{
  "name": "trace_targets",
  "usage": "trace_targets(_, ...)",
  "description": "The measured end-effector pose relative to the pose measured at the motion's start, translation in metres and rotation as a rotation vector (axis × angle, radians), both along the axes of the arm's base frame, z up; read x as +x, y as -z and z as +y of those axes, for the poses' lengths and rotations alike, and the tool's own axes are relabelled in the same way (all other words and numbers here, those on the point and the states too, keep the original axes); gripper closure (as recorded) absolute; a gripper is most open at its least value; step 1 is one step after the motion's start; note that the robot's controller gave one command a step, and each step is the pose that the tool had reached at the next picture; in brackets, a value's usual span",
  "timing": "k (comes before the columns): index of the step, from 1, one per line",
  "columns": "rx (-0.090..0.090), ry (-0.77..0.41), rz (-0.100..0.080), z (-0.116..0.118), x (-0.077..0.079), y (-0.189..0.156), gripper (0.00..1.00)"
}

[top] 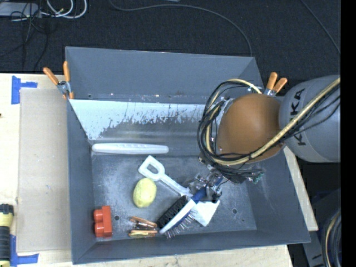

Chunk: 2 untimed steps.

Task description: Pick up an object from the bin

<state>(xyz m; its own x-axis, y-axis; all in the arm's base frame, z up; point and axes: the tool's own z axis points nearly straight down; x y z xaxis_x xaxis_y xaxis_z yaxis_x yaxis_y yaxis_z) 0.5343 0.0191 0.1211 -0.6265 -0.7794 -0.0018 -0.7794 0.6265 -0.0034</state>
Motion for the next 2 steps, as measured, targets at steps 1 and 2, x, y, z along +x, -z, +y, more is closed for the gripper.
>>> trace_targets(1,0.000,0.000,-0.005,0.0001,0.0010,-0.0205,1.00)
trace_targets(2,0.001,0.002,-0.008,0.0002,0.0018,-0.0277,1.00)
